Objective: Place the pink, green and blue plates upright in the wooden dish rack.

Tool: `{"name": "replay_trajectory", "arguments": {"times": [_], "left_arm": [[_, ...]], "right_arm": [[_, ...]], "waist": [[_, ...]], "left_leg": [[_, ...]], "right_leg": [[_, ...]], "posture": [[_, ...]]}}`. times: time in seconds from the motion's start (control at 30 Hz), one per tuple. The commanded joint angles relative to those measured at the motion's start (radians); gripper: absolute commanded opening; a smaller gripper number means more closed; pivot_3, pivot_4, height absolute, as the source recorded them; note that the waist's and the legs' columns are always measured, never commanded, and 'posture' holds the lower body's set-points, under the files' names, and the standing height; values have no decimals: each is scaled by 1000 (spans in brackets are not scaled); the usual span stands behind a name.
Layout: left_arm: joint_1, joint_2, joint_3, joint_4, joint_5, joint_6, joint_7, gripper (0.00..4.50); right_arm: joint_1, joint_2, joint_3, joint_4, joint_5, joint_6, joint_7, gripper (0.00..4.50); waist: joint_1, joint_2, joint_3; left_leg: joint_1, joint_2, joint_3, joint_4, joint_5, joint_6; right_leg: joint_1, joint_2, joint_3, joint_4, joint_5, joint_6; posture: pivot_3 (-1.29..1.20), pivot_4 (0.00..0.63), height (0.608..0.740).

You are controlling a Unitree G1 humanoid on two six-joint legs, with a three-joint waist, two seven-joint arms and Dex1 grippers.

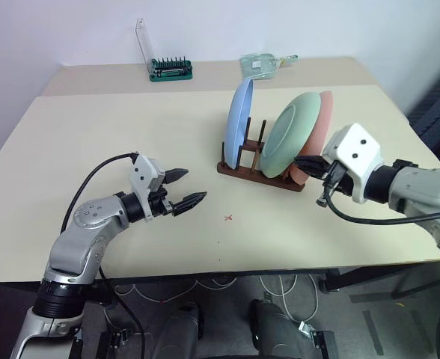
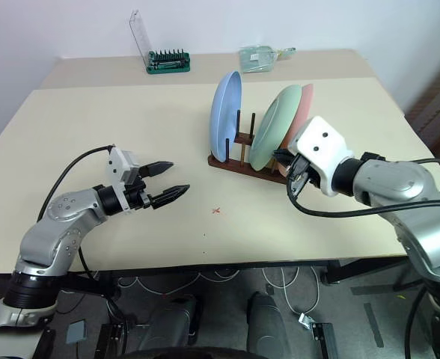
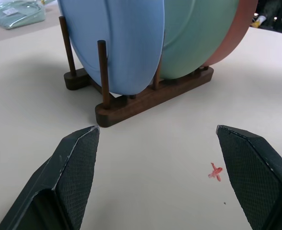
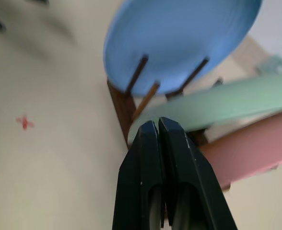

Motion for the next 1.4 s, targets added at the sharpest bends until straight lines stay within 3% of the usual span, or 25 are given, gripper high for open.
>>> {"name": "replay_trajectory", "arguments": {"times": [0.03, 0.5, 0.73, 0.9, 1.03, 1.2, 1.4], "left_arm": [[0, 1, 10, -28, 1, -16, -2, 4024], [24, -2, 18, -50, 0, -14, 17, 4024], [31, -3, 16, -57, -1, -14, 24, 4024], [28, -3, 17, -49, -3, -16, 21, 4024], [19, 2, 22, -12, 7, -30, 10, 4024], [20, 29, 58, 66, 33, -60, 6, 4024], [67, 78, 115, 155, 81, -106, 25, 4024]], "right_arm": [[1, -16, 7, 14, -74, -27, 5, 65], [-162, 157, 118, 63, -170, -72, 24, 65], [-160, 161, 88, 47, -175, -86, 54, 65], [-103, 129, -26, 8, -112, -85, 114, 65], [113, 42, -212, -70, 3, -51, 270, 65], [363, 38, -317, -8, -50, -114, 293, 65], [428, 81, -353, 167, -103, -233, 276, 65]], "waist": [[0, 0, 0], [-3, 0, 0], [-3, 0, 0], [-2, 0, 0], [13, -1, 0], [18, -1, 0], [12, 0, 0]], "left_leg": [[0, 0, 0, 0, 0, 0], [0, 0, -1, 0, 0, 0], [0, 0, -1, 0, 0, 0], [0, 0, -1, 0, 0, 0], [0, -1, -1, 0, -1, 1], [1, 0, 0, 2, -1, 1], [3, 0, 2, 1, -1, 1]], "right_leg": [[0, 0, 0, 0, 0, 0], [0, 0, 0, 0, 1, 2], [0, 0, 0, 0, 1, 2], [0, 0, 0, 0, 1, 2], [1, 0, 0, 0, 1, 2], [2, 0, 0, 0, 1, 2], [2, 0, 1, 1, 0, 0]], "posture": [[0, 150, 740], [0, 150, 740], [0, 150, 740], [0, 150, 740], [0, 150, 740], [0, 150, 740], [0, 150, 740]]}}
